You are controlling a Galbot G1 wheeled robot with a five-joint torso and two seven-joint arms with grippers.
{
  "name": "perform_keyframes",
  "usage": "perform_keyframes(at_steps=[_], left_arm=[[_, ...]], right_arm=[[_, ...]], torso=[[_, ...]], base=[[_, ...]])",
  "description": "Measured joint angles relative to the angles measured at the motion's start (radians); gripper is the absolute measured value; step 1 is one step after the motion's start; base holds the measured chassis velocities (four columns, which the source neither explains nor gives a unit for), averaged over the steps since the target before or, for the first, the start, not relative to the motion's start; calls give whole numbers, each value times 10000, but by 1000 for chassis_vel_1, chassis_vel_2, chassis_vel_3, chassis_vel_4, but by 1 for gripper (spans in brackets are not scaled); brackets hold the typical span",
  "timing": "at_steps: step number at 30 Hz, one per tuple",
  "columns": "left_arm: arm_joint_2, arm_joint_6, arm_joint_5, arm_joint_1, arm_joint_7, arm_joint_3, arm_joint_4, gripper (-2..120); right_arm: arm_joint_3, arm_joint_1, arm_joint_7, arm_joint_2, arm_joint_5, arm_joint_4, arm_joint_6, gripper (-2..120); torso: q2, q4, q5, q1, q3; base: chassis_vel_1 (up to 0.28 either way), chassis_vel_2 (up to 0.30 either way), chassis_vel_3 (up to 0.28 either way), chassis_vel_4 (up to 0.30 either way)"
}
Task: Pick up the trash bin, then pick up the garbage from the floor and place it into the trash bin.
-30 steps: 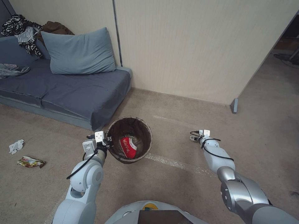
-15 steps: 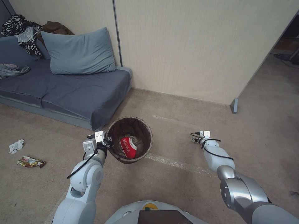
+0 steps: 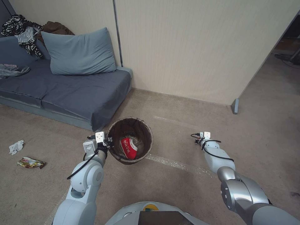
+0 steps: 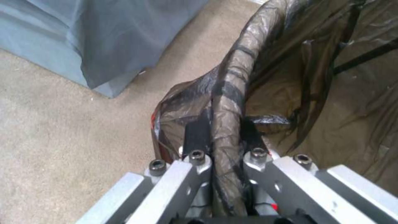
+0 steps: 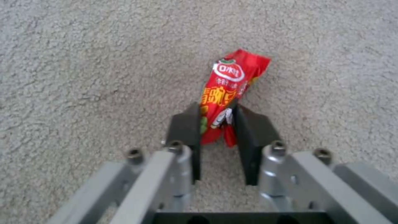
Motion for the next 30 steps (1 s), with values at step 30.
perform_keyframes(at_steps=[30], left_arm=[[-15,0,22,46,28,-4,10,3]], right_arm=[[-141,-422,-2,48,-83,648,206,0]], torso=[[0,1,1,0,0]], base=[[0,0,0,0]])
